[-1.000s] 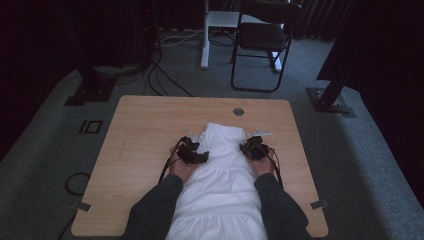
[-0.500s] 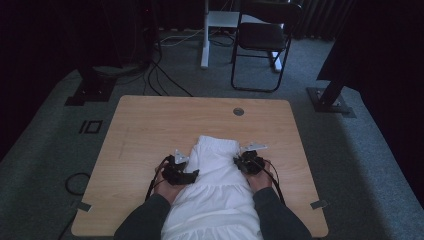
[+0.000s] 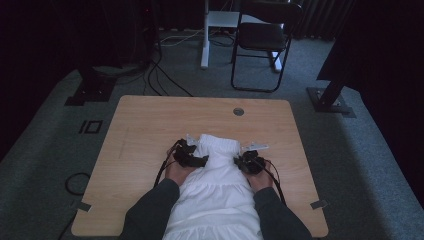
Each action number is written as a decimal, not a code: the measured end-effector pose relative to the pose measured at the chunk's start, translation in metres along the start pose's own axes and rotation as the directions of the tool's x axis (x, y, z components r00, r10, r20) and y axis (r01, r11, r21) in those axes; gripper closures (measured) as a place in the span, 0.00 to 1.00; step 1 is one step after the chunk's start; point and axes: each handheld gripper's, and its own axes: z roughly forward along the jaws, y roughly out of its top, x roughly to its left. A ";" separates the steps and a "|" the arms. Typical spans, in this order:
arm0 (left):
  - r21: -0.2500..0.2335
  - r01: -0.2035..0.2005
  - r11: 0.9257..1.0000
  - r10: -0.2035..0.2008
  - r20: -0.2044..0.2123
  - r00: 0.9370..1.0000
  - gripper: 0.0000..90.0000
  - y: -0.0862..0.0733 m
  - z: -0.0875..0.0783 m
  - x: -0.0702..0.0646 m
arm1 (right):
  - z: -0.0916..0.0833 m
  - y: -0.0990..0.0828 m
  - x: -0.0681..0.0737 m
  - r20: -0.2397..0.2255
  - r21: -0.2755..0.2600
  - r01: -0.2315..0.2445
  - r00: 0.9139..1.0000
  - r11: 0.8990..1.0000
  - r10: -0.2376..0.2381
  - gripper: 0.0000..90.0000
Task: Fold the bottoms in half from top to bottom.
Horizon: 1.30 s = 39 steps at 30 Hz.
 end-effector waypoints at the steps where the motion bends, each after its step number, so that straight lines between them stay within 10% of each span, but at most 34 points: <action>1: 0.000 0.000 1.000 0.000 0.000 1.000 0.21 0.000 0.000 0.000 | 0.000 0.000 0.000 0.001 -0.001 0.002 1.000 1.000 -0.002 0.87; 8: -0.009 -0.022 1.000 0.021 -0.027 0.999 0.27 -0.001 0.001 0.001 | 0.000 0.000 0.001 0.003 0.003 0.000 1.000 1.000 0.000 0.83; 11: -0.018 -0.028 0.999 0.028 -0.023 0.999 0.29 -0.002 0.000 0.000 | -0.001 0.005 -0.003 -0.057 0.041 -0.011 0.998 0.999 0.013 0.65; 16: -0.020 -0.026 0.999 0.025 -0.026 0.999 0.29 -0.002 0.000 -0.001 | -0.007 0.017 -0.008 0.019 -0.036 -0.049 0.999 0.998 0.049 0.34; 20: -0.011 -0.029 1.000 0.028 -0.024 0.999 0.29 -0.002 0.000 -0.002 | 0.009 0.025 -0.006 0.033 0.026 -0.018 0.999 0.999 0.017 0.27; 27: 0.031 -0.045 0.999 0.045 -0.005 0.999 0.29 -0.001 -0.005 -0.005 | 0.020 0.022 0.002 0.111 0.053 -0.005 0.994 0.999 -0.001 0.36; 29: 0.053 -0.047 0.998 0.047 0.001 0.999 0.31 0.001 -0.007 -0.006 | 0.019 0.023 0.003 0.093 0.046 0.014 0.996 0.999 -0.019 0.54; 34: 0.081 -0.005 0.997 0.000 0.071 0.997 0.74 0.006 -0.010 -0.001 | 0.018 0.025 0.001 0.037 0.049 -0.031 0.999 0.998 0.030 0.89; 39: 0.070 0.020 0.997 -0.027 0.107 0.994 0.92 0.013 -0.008 0.004 | 0.021 0.031 -0.008 -0.021 0.068 -0.060 0.998 0.996 0.062 0.94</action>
